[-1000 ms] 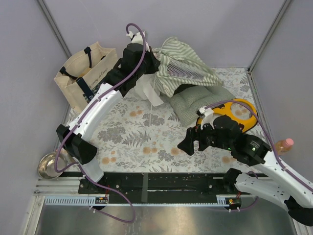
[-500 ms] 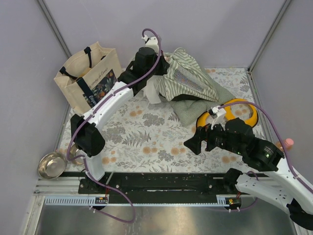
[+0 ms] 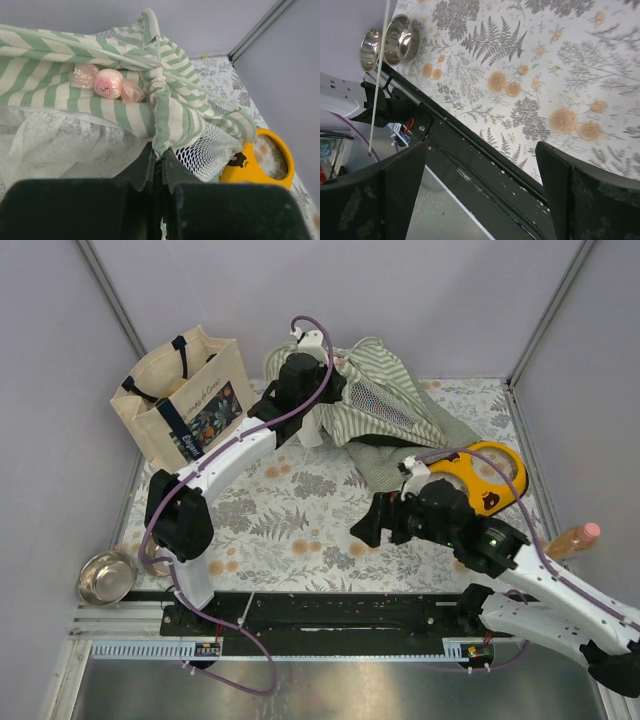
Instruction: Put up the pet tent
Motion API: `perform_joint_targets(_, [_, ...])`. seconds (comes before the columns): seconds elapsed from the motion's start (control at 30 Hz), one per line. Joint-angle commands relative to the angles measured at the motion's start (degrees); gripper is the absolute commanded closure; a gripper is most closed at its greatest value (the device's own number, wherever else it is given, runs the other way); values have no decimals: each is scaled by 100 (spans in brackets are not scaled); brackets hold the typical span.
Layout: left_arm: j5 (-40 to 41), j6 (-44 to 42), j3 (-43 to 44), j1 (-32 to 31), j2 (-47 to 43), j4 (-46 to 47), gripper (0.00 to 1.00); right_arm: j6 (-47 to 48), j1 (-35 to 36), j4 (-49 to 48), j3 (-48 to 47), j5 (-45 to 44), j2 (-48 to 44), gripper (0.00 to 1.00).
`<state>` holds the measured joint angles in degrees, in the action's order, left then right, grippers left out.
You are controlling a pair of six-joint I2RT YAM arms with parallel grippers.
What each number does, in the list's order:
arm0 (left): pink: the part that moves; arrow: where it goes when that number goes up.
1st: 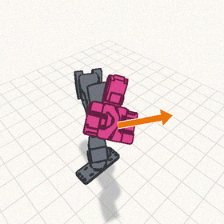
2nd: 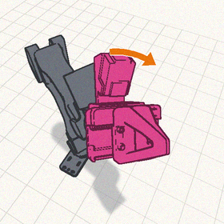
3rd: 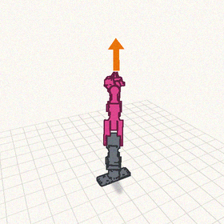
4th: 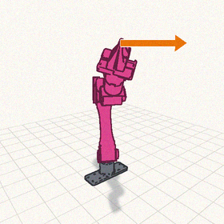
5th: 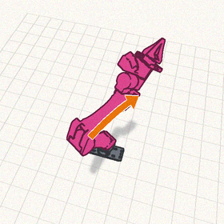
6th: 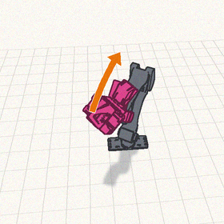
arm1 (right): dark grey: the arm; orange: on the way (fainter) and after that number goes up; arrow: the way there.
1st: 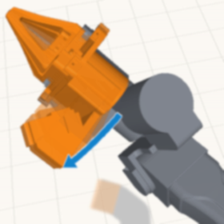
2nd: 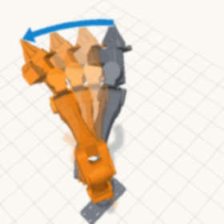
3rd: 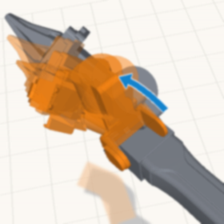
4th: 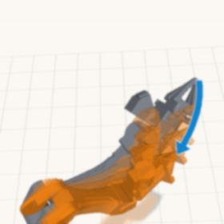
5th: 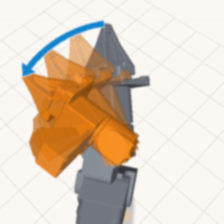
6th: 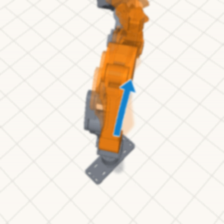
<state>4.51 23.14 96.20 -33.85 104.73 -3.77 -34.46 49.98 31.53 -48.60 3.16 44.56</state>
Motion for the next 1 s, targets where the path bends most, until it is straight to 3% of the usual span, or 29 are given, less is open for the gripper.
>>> perform_joint_targets(0.0, [181,357,232,10,-137,186,100,-719,327,-1771,535,423,430,1])
perform_joint_targets(0.2, [665,1061,311,-25,3,228,100,-948,1154,-2500,360,-281,870,1])
perform_joint_targets(0.3, [709,1088,513,-96,153,228,100,-1028,1269,-3090,412,-289,1116,1])
perform_joint_targets(0.4, [866,1070,671,-184,285,202,100,-914,1339,-3083,273,-281,1432,1])
perform_joint_targets(0.6, [1508,1395,830,-289,504,157,100,-870,1383,-3627,281,-17,1837,10])
perform_joint_targets(0.7, [1658,1466,926,-324,601,175,100,-975,1392,-3645,298,9,2048,32])
perform_joint_targets(0.77, [1641,1396,962,-333,645,175,100,-1106,1383,-3706,420,-17,2101,64])
perform_joint_targets(0.83, [1570,1273,944,-342,628,166,100,-1212,1383,-3733,535,-139,2031,88])
perform_joint_targets(0.87, [1527,1238,901,-333,593,149,93,-1265,1383,-3681,570,-262,1961,100])
perform_joint_targets(0.93, [1351,1097,734,-342,444,210,55,-1318,1383,-3523,580,-524,1820,100])
perform_joint_targets(0.97, [1159,940,637,-333,313,227,30,-1335,1392,-3435,545,-596,1724,100])
